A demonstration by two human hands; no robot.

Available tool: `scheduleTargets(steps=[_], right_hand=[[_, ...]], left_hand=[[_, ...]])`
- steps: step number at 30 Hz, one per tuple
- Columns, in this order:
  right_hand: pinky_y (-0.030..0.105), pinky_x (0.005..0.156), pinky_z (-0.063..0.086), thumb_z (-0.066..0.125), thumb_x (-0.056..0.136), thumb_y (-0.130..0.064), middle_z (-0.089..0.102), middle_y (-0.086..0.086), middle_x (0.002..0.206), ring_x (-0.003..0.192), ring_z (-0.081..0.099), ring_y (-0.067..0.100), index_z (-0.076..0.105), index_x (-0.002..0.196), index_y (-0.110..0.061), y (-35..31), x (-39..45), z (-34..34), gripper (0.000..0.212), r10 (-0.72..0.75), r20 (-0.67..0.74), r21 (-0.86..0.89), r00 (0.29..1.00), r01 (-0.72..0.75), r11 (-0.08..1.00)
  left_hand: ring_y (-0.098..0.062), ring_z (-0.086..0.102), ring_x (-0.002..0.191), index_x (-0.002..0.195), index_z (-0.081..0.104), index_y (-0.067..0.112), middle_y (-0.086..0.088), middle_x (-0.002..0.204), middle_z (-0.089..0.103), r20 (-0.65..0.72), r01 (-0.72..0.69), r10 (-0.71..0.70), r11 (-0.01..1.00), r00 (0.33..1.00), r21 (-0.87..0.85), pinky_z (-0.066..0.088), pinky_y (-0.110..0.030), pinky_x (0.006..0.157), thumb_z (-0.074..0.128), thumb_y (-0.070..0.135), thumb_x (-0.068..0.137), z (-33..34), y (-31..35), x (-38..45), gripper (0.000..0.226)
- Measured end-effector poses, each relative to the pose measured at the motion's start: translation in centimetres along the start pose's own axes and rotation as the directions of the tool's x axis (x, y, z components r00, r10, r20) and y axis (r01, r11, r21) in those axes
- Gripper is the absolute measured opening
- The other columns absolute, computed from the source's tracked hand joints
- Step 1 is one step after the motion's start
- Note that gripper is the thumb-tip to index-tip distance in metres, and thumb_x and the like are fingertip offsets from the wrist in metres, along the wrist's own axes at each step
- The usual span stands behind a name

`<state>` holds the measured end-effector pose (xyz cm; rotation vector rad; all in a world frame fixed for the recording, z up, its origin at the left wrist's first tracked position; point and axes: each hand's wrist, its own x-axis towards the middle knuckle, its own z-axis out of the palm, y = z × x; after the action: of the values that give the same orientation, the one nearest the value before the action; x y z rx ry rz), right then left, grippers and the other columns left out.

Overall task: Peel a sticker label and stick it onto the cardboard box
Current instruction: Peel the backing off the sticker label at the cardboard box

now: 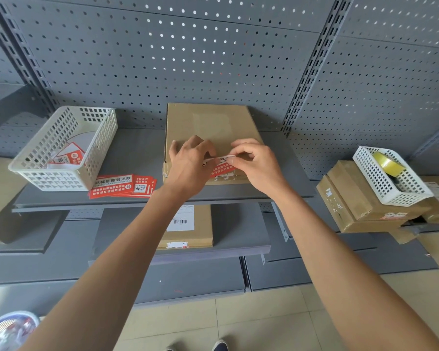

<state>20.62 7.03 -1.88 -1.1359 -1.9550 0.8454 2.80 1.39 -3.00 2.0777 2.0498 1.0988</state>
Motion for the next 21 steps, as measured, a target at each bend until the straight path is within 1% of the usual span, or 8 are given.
scheduleTargets(steps=[3,7,10,12,14,15,18,21], right_hand=[[0.000,0.080,0.035,0.076,0.085,-0.011,0.067,-0.002,0.117,0.100,0.060,-0.003,0.078,0.088,-0.011,0.0,0.0,0.0,0.004,0.000,-0.004,-0.006,1.000,0.000,1.000],[0.002,0.081,0.036,0.077,0.084,-0.014,0.068,-0.005,0.115,0.101,0.061,-0.001,0.077,0.088,-0.014,-0.1,0.0,0.3,0.005,0.018,-0.033,0.011,0.999,-0.018,1.000],[0.006,0.078,0.040,0.080,0.079,-0.017,0.069,-0.009,0.113,0.099,0.063,0.003,0.069,0.101,-0.018,-0.2,0.1,0.4,0.024,0.056,-0.061,0.059,0.997,-0.053,0.997],[0.009,0.082,0.041,0.080,0.077,-0.018,0.068,-0.013,0.112,0.101,0.063,0.004,0.069,0.103,-0.025,-0.4,0.1,0.6,0.029,0.036,-0.028,0.011,0.999,-0.036,0.999],[0.023,0.094,0.045,0.080,0.076,-0.019,0.067,-0.015,0.111,0.104,0.063,0.005,0.073,0.096,-0.030,-0.4,0.0,1.1,0.024,-0.004,-0.013,-0.049,1.000,0.003,0.999],[0.026,0.098,0.044,0.080,0.077,-0.018,0.066,-0.013,0.111,0.106,0.063,0.006,0.075,0.091,-0.029,-0.4,0.0,1.2,0.018,-0.007,-0.018,-0.051,1.000,0.006,0.999],[0.020,0.097,0.039,0.080,0.081,-0.016,0.065,-0.008,0.113,0.108,0.061,0.006,0.078,0.084,-0.022,-0.7,-0.1,1.3,0.007,0.017,-0.023,-0.041,1.000,-0.018,0.999],[0.019,0.097,0.040,0.079,0.081,-0.012,0.065,-0.004,0.111,0.106,0.061,0.007,0.079,0.083,-0.016,-0.8,-0.2,1.1,0.005,0.016,-0.020,0.000,1.000,-0.016,1.000]], left_hand=[[-0.024,0.060,0.096,0.094,0.069,0.018,-0.002,0.104,0.063,0.006,-0.029,0.029,0.999,1.000,-0.015,0.027,-0.040,0.103,0.073,0.019,0.088,-0.3,-0.3,-0.1,0.008],[-0.023,0.062,0.095,0.092,0.070,0.018,-0.001,0.106,0.065,0.023,-0.030,0.030,0.999,0.999,-0.033,0.035,-0.046,0.103,0.071,0.017,0.089,-0.6,-0.7,-0.1,0.003],[-0.023,0.061,0.095,0.090,0.070,0.019,-0.001,0.105,0.065,0.021,-0.016,0.017,0.999,1.000,-0.037,0.035,-0.047,0.103,0.070,0.015,0.088,-0.4,-0.7,-0.1,0.004],[-0.023,0.060,0.094,0.089,0.070,0.020,0.000,0.103,0.064,0.018,-0.021,0.021,0.999,1.000,-0.046,0.036,-0.050,0.103,0.070,0.014,0.087,-0.4,-0.7,-0.1,0.006],[-0.023,0.060,0.093,0.088,0.070,0.020,0.000,0.101,0.064,0.011,-0.033,0.034,0.998,0.999,-0.054,0.036,-0.051,0.103,0.069,0.013,0.087,-0.4,-0.7,-0.1,0.007],[-0.023,0.060,0.093,0.088,0.070,0.020,0.000,0.101,0.064,0.008,-0.035,0.036,0.998,0.999,-0.057,0.036,-0.051,0.103,0.068,0.012,0.087,-0.4,-0.7,-0.2,0.008],[-0.023,0.061,0.091,0.089,0.069,0.020,0.002,0.100,0.065,-0.007,-0.051,0.051,0.997,0.999,-0.056,0.039,-0.051,0.100,0.069,0.013,0.086,-0.4,-0.7,-0.3,0.008],[-0.025,0.062,0.090,0.096,0.069,0.017,-0.001,0.099,0.068,-0.021,-0.061,0.060,0.994,0.998,-0.090,0.044,-0.051,0.095,0.073,0.012,0.082,-0.7,-0.7,-0.4,0.016]])
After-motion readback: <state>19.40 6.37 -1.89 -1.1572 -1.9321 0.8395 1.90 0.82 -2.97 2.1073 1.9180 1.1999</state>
